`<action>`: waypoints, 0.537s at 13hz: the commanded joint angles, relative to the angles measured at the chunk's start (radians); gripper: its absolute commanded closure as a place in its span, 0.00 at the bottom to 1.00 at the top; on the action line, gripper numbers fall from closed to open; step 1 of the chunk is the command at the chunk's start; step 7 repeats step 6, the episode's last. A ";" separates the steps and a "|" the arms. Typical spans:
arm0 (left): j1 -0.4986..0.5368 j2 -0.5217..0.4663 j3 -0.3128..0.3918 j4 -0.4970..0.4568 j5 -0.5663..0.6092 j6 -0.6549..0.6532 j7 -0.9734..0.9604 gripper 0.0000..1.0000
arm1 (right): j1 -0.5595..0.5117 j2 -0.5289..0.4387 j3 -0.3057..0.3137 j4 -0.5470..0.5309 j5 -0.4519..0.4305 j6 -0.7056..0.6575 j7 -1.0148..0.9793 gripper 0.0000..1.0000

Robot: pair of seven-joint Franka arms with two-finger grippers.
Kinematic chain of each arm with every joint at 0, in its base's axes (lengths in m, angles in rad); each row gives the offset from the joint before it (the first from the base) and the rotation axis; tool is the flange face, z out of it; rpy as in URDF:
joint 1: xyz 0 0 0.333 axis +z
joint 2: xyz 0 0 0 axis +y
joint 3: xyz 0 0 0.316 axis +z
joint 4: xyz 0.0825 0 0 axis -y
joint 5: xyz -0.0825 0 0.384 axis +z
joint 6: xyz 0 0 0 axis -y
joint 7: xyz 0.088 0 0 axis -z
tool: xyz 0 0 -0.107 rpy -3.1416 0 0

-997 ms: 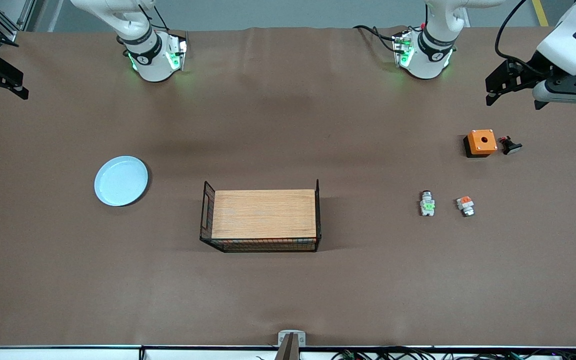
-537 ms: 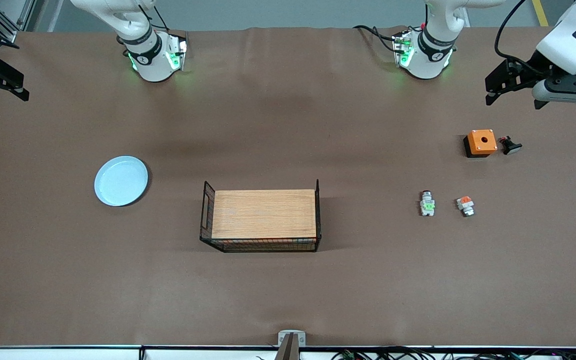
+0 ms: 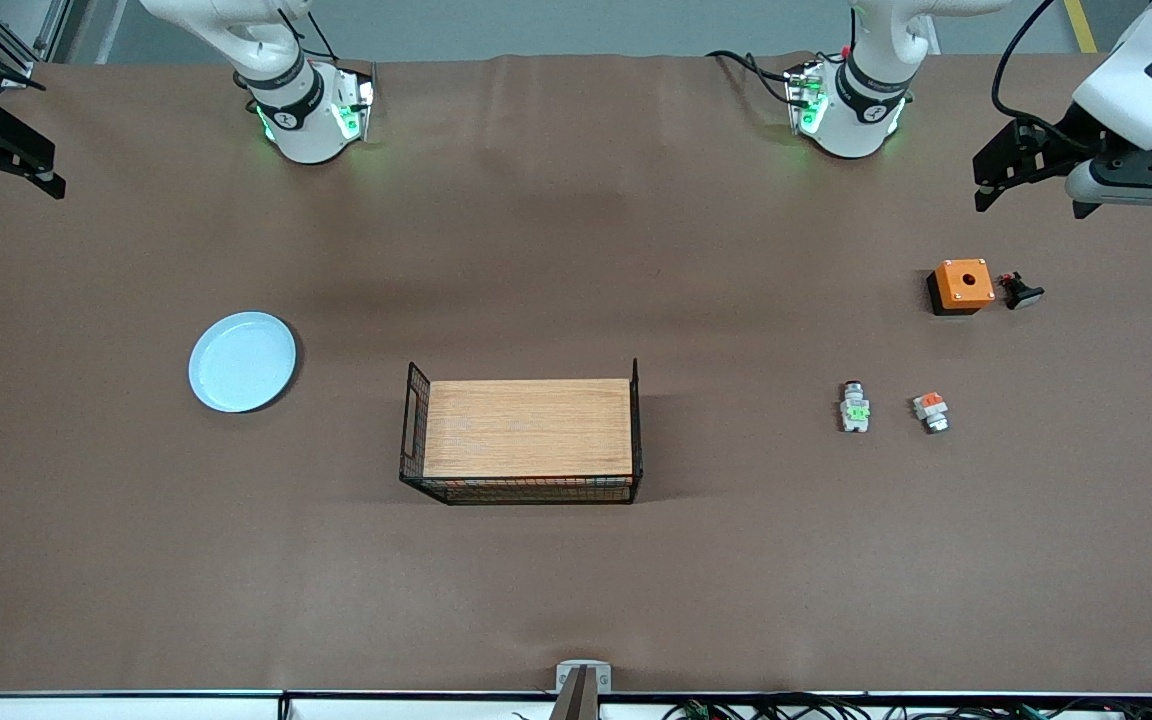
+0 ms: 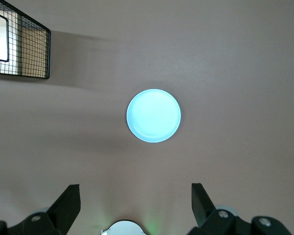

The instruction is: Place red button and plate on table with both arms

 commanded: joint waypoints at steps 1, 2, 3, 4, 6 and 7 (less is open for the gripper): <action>0.006 -0.025 -0.011 -0.023 0.022 0.009 0.013 0.00 | 0.003 0.013 0.000 0.029 0.012 -0.020 -0.001 0.00; 0.006 -0.025 -0.011 -0.025 0.022 0.009 0.012 0.00 | 0.006 0.011 0.002 0.029 0.012 -0.020 -0.001 0.00; 0.006 -0.025 -0.011 -0.026 0.022 0.009 0.013 0.00 | 0.012 0.010 0.003 0.029 0.012 -0.020 -0.001 0.00; 0.006 -0.025 -0.011 -0.026 0.022 0.009 0.012 0.00 | 0.020 0.010 0.002 0.029 0.012 -0.020 -0.003 0.00; 0.006 -0.027 -0.011 -0.026 0.022 0.009 0.012 0.00 | 0.012 0.008 -0.008 0.030 0.013 -0.020 -0.063 0.00; 0.006 -0.027 -0.011 -0.026 0.022 0.009 0.012 0.00 | 0.012 0.008 -0.008 0.030 0.013 -0.020 -0.063 0.00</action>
